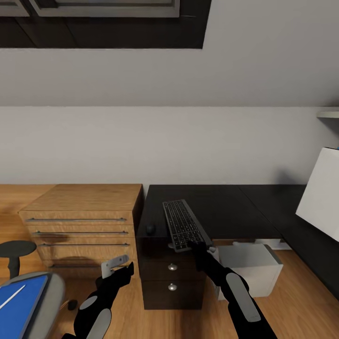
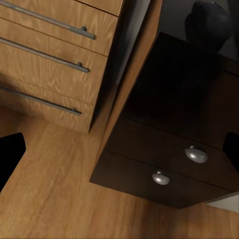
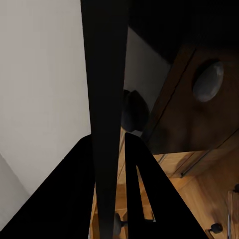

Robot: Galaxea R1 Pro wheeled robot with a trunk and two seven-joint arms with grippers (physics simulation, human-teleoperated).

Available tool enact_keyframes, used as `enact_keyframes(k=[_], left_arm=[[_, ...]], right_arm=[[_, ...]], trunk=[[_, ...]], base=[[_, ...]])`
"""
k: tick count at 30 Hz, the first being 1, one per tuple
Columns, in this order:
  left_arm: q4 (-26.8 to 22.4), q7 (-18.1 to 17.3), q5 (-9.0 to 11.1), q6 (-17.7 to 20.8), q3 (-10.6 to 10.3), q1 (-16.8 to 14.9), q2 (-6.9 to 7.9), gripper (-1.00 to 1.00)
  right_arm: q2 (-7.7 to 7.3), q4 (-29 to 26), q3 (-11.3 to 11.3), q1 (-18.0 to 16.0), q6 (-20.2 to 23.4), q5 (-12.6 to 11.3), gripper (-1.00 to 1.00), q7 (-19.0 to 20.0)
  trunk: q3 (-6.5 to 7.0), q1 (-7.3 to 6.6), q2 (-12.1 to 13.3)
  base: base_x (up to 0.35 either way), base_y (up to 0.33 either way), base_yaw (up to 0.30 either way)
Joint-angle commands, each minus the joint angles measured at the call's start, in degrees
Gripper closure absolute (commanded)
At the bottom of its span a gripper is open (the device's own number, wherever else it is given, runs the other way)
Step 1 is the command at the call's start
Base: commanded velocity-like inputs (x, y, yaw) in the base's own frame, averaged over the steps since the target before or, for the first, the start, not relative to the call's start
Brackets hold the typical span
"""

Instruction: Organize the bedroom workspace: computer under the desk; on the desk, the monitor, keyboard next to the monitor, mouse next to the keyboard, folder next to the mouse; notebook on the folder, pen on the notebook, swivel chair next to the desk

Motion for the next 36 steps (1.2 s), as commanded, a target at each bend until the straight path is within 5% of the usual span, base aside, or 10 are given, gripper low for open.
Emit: enact_keyframes(k=[1,34,35,36], left_arm=[[-0.08,0.52,0.44,0.09,-0.15,-0.06,0.08,-1.00],[0.01,0.51,0.41,0.09,-0.33,-0.06,0.15,-1.00],[0.01,0.51,0.42,0.09,-0.33,-0.06,0.15,-1.00],[0.01,0.51,0.43,0.09,-0.33,-0.06,0.15,-1.00]], right_arm=[[0.01,0.10,-0.10,-0.01,0.24,0.81,1.00,-0.01],[0.01,0.03,-0.19,-0.01,0.24,0.81,1.00,-0.07],[0.01,0.03,-0.19,-0.01,0.24,0.81,-1.00,-0.10],[0.01,0.02,-0.19,-0.01,0.24,0.81,-1.00,-0.13]], trunk=[[-0.07,0.01,-0.02],[-0.07,0.01,-0.02],[-0.07,0.01,-0.02],[-0.07,0.01,-0.02]], base=[[0.039,0.000,0.000],[0.032,0.000,0.000],[0.000,0.000,0.000],[0.000,0.000,0.000]])
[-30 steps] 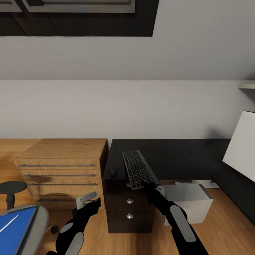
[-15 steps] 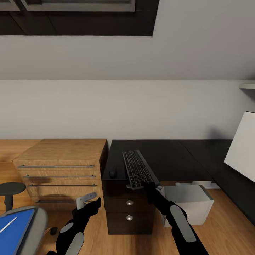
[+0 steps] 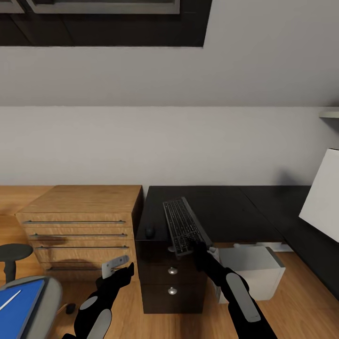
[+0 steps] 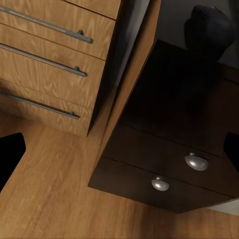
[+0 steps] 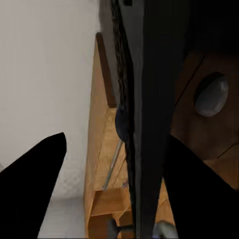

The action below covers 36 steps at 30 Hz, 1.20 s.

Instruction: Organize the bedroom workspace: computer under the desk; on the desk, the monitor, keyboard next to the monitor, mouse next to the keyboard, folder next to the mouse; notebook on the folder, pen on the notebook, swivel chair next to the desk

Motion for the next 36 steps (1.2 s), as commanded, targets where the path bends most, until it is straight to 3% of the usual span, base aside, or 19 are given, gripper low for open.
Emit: enact_keyframes(k=[1,15,36], left_arm=[[-0.08,0.53,0.46,0.09,-0.14,-0.05,0.06,-1.00],[-0.08,0.53,0.39,0.09,-0.14,-0.05,0.06,-1.00],[-0.08,0.53,0.43,0.09,-0.14,-0.05,0.06,-1.00]], right_arm=[[0.02,-0.03,-0.05,-0.03,0.17,-0.28,-1.00,-0.13],[-0.06,-0.04,-0.13,-0.03,0.17,-0.28,-1.00,-0.03],[-0.07,-0.03,-0.02,-0.03,0.25,-0.29,-1.00,0.17]], trunk=[[-0.06,0.00,-0.03],[-0.06,0.00,-0.03],[-0.06,0.00,-0.03]], base=[[0.000,0.000,0.000],[-0.019,0.000,0.000],[-0.319,-0.027,0.000]])
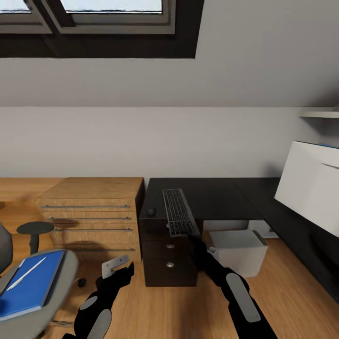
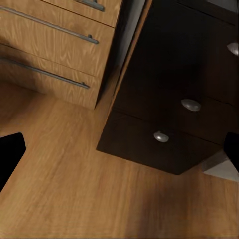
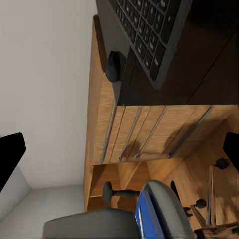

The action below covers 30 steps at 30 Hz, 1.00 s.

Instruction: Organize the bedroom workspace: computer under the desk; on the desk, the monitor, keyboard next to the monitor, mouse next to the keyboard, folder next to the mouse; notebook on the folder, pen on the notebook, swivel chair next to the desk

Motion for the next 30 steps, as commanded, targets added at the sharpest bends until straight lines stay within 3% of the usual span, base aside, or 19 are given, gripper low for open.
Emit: enact_keyframes(k=[1,6,9,14,17,22,24,25,28,30], left_arm=[[-0.09,0.53,0.46,0.10,-0.14,-0.05,0.06,-1.00],[-0.09,0.53,0.56,0.21,-0.14,-0.05,0.13,-1.00],[-0.02,0.53,0.62,0.33,-0.14,-0.05,0.14,-1.00],[1.79,0.53,0.47,0.07,-0.14,0.79,0.15,-1.00],[3.16,0.51,0.39,-0.06,-0.14,1.69,0.15,-1.00],[6.43,0.37,0.25,-0.18,-0.16,2.57,0.15,-1.00],[8.63,0.28,0.19,-0.21,-0.26,2.83,0.12,-1.00],[10.80,0.28,0.17,-0.23,-0.52,2.97,0.09,-1.00],[13.88,0.39,0.08,-0.26,-1.25,3.05,0.04,-1.00],[16.93,0.47,0.01,-0.51,-2.78,3.09,0.05,-1.00]], right_arm=[[0.01,0.00,-0.03,-0.03,0.16,-0.24,-1.00,-0.06],[-0.17,0.04,-0.16,-0.03,0.17,2.18,-1.00,-0.04],[-1.76,0.36,-0.23,0.41,0.17,3.18,-1.00,-0.11],[-2.84,-0.37,-0.17,3.75,0.16,4.59,-1.00,0.05],[-2.93,-0.63,-0.11,5.46,0.16,7.42,-1.00,0.20],[-2.95,-0.52,-0.08,8.41,0.12,14.06,-1.00,0.21],[-2.92,-0.28,-0.08,9.72,0.08,18.28,-1.00,0.12],[-2.94,0.15,-0.07,10.81,-0.08,23.00,-1.00,0.00],[-2.96,1.59,-0.07,11.90,-1.39,29.70,-1.00,-0.13],[-2.93,5.01,-0.07,12.52,-5.20,36.73,-1.00,-0.22]], trunk=[[-0.06,-0.04,-0.04],[-0.06,-0.04,-0.04],[-0.06,-0.04,-0.04],[-0.06,-0.04,-0.04],[0.12,-0.26,0.37],[1.02,-1.36,2.37],[1.38,-1.80,3.17],[1.56,-2.02,3.57],[2.09,-2.67,4.78],[2.45,-3.11,5.58]], base=[[-0.327,-0.144,0.000],[-0.313,-0.171,0.000],[-0.222,-0.136,0.000],[-0.050,-0.031,0.000],[-0.013,-0.008,0.000],[-0.004,-0.003,0.000],[-0.001,-0.001,0.000],[0.000,0.000,0.000],[0.000,0.000,0.000],[0.000,0.000,0.000]])
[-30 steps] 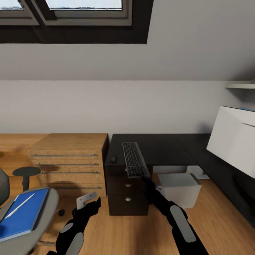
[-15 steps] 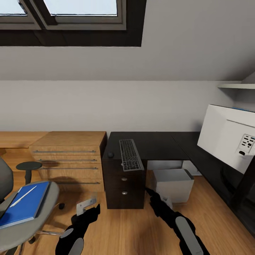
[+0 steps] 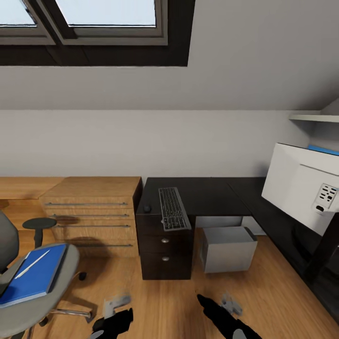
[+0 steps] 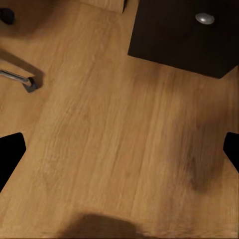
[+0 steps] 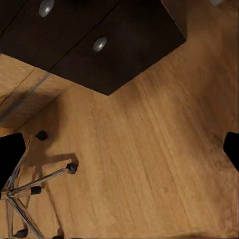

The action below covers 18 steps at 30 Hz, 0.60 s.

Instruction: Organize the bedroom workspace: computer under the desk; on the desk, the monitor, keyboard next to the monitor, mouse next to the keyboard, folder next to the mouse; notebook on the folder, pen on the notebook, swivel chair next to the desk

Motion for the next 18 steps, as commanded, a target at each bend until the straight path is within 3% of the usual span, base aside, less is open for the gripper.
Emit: enact_keyframes(k=[1,2,3,4,8,11,18], left_arm=[[1.42,0.54,0.40,-0.39,-1.08,-0.05,0.09,-1.00],[3.91,0.54,0.38,-2.02,-2.13,-0.04,0.13,-1.00],[5.68,0.46,0.38,-3.77,-2.58,-0.04,0.16,-1.00],[6.58,0.43,0.39,-4.75,-2.76,-0.04,0.18,-1.00],[14.41,0.31,0.32,-11.18,-3.58,-0.03,0.11,-1.00],[18.72,0.31,-0.50,-13.83,-5.25,-0.03,0.05,-1.00],[23.20,0.34,-1.60,-22.78,-7.83,-0.03,0.16,-1.00]], right_arm=[[0.07,2.73,-0.02,0.15,-3.00,3.27,-1.00,-0.10],[0.18,7.71,-0.01,0.29,-9.47,8.11,-1.00,-0.02],[0.21,11.06,0.00,0.35,-14.62,10.75,-1.00,0.17],[0.25,12.64,0.01,0.36,-17.28,11.86,-1.00,0.26],[0.31,24.08,1.14,0.44,-34.74,16.98,-1.00,0.55],[0.22,29.38,3.45,0.44,-38.81,19.09,-1.00,0.51],[0.45,34.37,6.82,0.44,-41.89,22.58,-1.00,0.48]], trunk=[[0.13,-0.23,0.38],[0.31,-0.45,0.78],[0.49,-0.67,1.18],[0.67,-0.89,1.58],[1.38,-1.77,3.19],[1.92,-2.43,4.39],[3.18,-3.96,7.20]], base=[[0.000,0.000,0.000],[0.000,0.000,0.000],[0.000,0.000,0.000],[0.000,0.000,0.000],[0.000,0.000,0.000],[0.000,0.000,0.000],[0.000,0.000,0.000]])
